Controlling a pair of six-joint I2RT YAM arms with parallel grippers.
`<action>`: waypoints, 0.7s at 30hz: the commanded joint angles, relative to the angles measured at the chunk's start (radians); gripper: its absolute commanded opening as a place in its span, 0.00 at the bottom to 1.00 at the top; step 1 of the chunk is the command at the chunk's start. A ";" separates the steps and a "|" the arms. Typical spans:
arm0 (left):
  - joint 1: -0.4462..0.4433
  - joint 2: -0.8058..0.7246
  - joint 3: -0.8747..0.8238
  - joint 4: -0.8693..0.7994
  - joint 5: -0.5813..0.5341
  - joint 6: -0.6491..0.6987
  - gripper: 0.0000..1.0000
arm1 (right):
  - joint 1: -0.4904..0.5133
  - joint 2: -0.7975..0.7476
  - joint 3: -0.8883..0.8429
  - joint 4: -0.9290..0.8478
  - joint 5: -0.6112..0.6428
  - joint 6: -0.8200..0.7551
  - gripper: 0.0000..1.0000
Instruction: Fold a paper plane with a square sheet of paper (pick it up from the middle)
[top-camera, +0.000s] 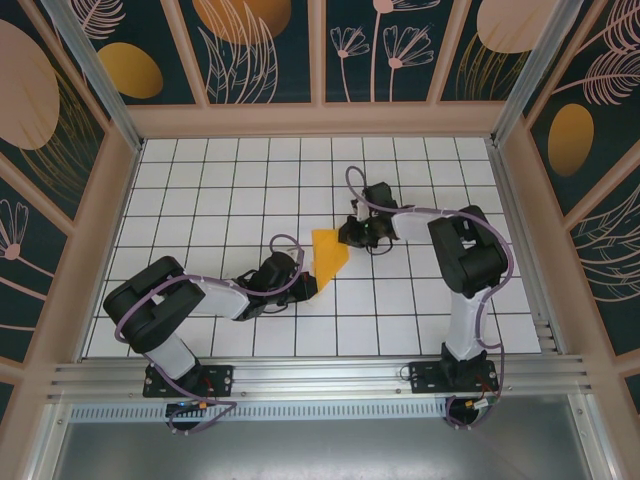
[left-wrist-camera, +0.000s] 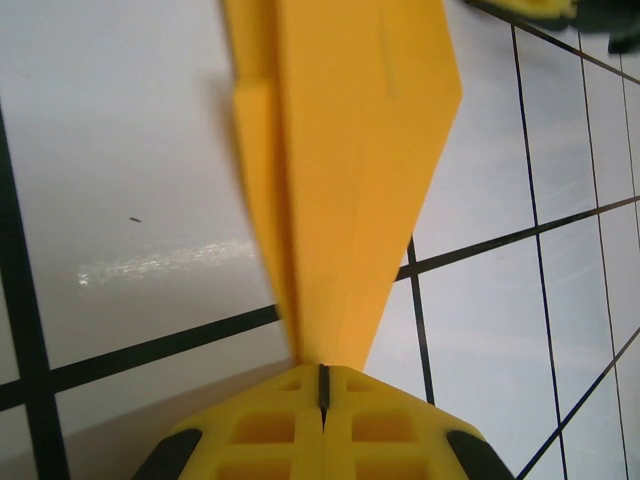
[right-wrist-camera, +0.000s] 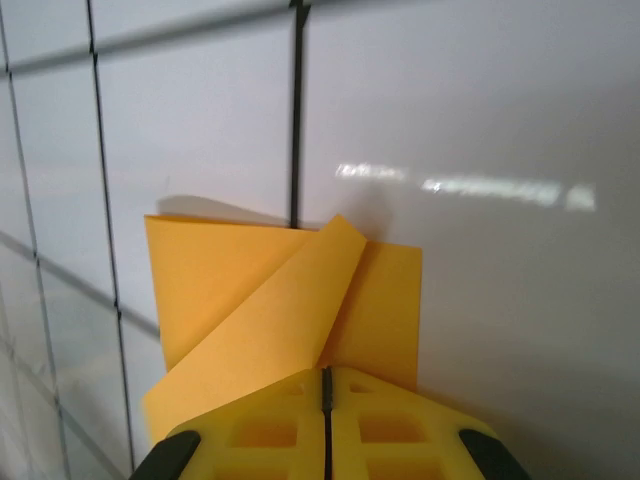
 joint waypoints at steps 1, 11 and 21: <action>0.001 0.019 -0.038 -0.140 0.020 0.022 0.04 | -0.024 -0.017 0.044 -0.032 0.096 -0.018 0.11; 0.001 -0.140 0.030 -0.135 -0.051 0.022 0.29 | 0.038 -0.316 -0.212 0.038 0.048 0.061 0.45; 0.014 -0.211 0.007 -0.128 -0.196 -0.025 0.45 | 0.113 -0.285 -0.263 0.100 0.019 0.090 0.44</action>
